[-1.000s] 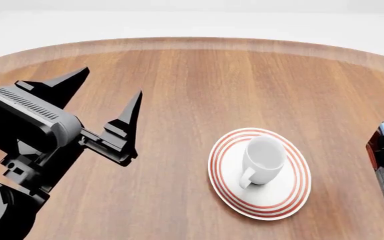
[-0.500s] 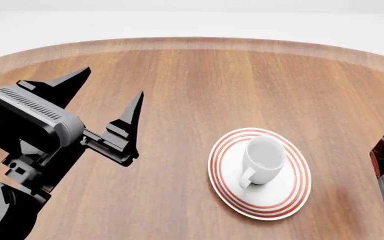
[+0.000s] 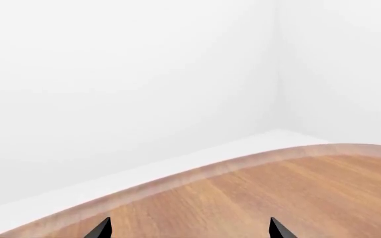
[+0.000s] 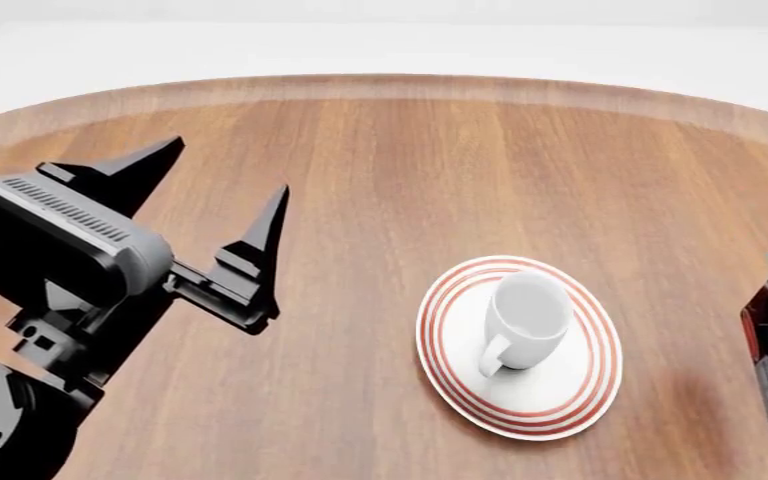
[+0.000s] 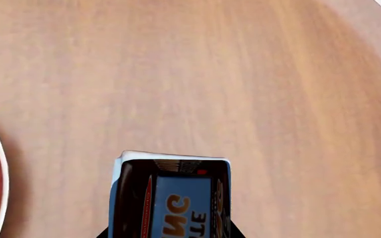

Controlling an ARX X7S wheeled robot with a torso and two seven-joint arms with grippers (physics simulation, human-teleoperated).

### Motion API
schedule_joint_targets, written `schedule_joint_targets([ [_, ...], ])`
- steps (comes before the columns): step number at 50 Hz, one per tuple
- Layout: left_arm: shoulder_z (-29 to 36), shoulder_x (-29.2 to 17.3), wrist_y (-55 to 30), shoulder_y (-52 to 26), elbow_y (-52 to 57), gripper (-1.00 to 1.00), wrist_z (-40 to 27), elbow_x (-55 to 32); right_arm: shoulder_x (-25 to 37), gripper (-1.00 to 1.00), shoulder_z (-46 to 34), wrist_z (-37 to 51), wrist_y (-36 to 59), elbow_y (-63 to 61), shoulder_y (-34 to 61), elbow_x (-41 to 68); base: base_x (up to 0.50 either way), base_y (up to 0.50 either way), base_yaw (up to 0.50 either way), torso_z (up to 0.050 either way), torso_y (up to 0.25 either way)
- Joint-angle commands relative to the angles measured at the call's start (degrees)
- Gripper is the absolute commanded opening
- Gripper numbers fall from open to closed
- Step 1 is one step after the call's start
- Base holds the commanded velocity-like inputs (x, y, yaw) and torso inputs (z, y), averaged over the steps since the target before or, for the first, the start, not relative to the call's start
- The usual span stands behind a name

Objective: Pick up the white mug and put it on the plate, and put the chocolate pudding to the right of the plate.

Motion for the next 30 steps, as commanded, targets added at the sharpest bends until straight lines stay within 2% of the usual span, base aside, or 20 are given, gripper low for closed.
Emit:
schedule_joint_targets([
  [1, -1.31, 1.57, -0.36, 0.14, 0.23, 1.00, 1.23, 0.72, -2.85, -1.00, 1.84, -3.07, -2.53, 3.15, -2.47, -0.75, 0.00, 0.00, 0.00, 0.000, 0.000],
  [30, -1.23, 2.06, -0.74, 0.45, 0.06, 1.00, 1.25, 0.96, -9.69, -1.00, 3.54, -8.15, -6.80, 14.83, -8.67, 2.38, 0.00, 0.00, 0.00, 0.000, 0.000],
])
